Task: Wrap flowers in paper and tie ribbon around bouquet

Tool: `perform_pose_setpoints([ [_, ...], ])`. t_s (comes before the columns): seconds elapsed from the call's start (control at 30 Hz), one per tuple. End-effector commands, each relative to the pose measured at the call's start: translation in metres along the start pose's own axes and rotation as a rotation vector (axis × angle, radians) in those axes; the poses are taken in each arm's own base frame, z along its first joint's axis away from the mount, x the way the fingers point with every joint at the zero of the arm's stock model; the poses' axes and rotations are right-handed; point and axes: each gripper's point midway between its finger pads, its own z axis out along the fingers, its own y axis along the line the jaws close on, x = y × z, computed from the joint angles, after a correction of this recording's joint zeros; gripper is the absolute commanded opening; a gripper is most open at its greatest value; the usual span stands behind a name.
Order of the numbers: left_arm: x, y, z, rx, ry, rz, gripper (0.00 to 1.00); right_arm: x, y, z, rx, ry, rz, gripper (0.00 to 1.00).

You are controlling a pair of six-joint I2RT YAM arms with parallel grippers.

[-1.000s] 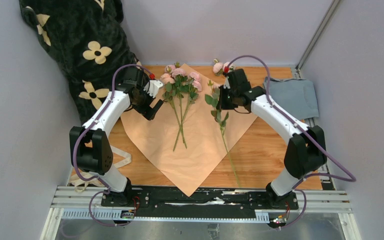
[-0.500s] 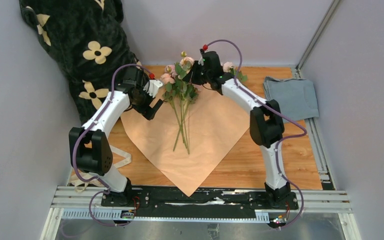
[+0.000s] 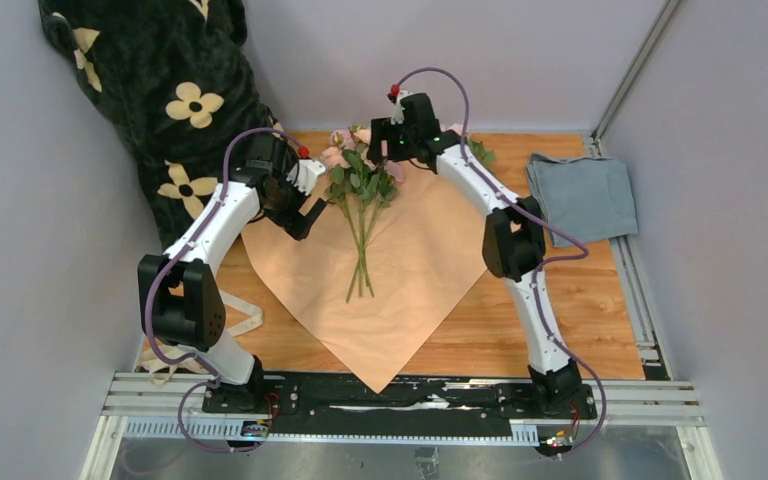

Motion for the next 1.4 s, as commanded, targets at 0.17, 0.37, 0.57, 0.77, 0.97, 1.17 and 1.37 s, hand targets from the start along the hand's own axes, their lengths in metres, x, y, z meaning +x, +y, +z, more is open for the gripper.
perform_pose_setpoints([
  [0.17, -0.001, 0.003, -0.002, 0.0, 0.0, 0.0, 1.0, 0.036, -0.212, -0.164, 0.539, 0.362, -0.313, 0.62],
  [0.37, 0.0, 0.006, -0.002, -0.018, 0.008, 0.001, 1.0, 0.072, -0.282, -0.191, 0.615, 0.545, -0.242, 0.7],
  [0.57, 0.002, 0.008, -0.003, -0.034, 0.019, 0.003, 1.0, 0.091, -0.314, -0.18, 0.603, 0.566, -0.171, 0.73],
  [0.77, 0.005, 0.009, -0.001, -0.036, 0.033, -0.001, 1.0, 0.121, -0.323, -0.155, 0.485, 0.57, -0.068, 0.46],
  [0.97, 0.003, 0.009, -0.002, -0.035, 0.027, 0.002, 1.0, 0.107, -0.321, -0.162, 0.477, 0.545, -0.123, 0.0],
  [1.17, 0.004, 0.01, -0.003, -0.04, 0.029, 0.017, 1.0, -0.001, -0.306, -0.218, 0.655, 0.319, -0.209, 0.0],
  [1.37, 0.006, 0.021, -0.009, -0.101, 0.051, 0.032, 1.0, -0.08, -0.149, -0.222, 0.15, -0.168, -0.035, 0.0],
])
